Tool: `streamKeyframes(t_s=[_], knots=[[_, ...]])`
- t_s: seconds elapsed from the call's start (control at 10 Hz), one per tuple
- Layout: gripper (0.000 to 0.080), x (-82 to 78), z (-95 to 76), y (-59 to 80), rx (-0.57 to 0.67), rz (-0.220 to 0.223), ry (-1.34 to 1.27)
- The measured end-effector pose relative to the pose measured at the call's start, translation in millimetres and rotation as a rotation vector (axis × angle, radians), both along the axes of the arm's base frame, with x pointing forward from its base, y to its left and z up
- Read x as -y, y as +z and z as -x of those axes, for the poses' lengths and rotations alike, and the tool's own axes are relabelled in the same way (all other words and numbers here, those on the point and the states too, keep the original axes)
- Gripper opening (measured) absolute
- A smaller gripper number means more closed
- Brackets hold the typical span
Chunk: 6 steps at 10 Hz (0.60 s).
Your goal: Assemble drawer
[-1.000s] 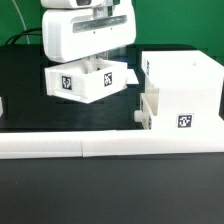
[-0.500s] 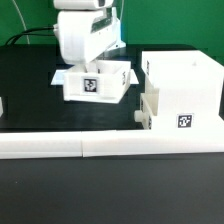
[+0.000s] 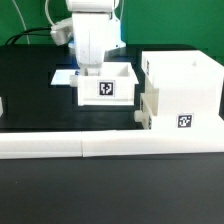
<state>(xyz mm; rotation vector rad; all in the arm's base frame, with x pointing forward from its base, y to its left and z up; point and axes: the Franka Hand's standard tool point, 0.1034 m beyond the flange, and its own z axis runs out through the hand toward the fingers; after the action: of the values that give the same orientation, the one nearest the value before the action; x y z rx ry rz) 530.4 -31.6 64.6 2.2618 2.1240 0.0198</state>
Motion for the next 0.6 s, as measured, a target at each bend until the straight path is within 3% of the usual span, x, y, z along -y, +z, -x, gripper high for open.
streamKeyframes(t_s=[0.6], knots=[[0.0042,-5.6,-11.2,-2.4,0.018,-0.004,-0.009]])
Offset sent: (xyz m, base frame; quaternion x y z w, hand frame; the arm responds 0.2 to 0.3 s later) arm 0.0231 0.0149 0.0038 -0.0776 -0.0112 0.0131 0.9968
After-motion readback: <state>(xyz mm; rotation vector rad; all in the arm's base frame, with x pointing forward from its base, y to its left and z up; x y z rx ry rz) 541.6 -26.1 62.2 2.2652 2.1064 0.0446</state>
